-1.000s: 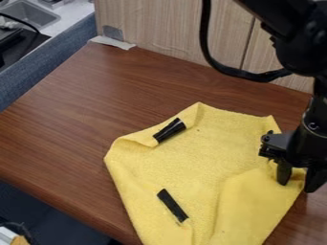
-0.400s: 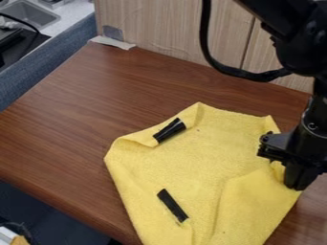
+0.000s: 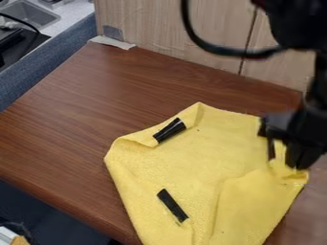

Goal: Grab the cloth and release.

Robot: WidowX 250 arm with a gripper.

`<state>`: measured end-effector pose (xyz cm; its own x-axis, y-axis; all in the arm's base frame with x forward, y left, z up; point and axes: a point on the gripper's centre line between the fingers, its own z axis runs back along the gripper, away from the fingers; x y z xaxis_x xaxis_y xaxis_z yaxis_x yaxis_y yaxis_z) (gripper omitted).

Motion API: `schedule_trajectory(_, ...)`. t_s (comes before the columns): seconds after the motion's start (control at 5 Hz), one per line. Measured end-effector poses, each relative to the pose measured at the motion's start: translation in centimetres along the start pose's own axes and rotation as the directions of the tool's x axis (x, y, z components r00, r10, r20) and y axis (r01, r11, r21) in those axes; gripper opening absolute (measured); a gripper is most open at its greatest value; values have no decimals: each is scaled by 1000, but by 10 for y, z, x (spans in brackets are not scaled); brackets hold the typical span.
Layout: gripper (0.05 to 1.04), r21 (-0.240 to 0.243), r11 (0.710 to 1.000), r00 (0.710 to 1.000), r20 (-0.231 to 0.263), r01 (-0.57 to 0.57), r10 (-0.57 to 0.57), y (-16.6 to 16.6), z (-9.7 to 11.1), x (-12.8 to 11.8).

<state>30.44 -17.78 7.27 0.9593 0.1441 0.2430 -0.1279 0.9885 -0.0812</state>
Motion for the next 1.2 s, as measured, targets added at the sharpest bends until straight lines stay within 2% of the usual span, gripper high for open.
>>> schedule_trajectory(0.4,74,-1,992,989,70,-128,128,49,38,10)
schedule_trajectory(0.6,222,20,978,975,85,-208,206,83,54,9)
schedule_trajectory(0.8,479,70,980,982,54,-186,183,95,59,4)
schedule_trajectory(1.0,788,56,978,979,28,-203,202,105,62,5)
schedule_trajectory(1.2,1002,55,978,980,29,-200,198,105,63,5)
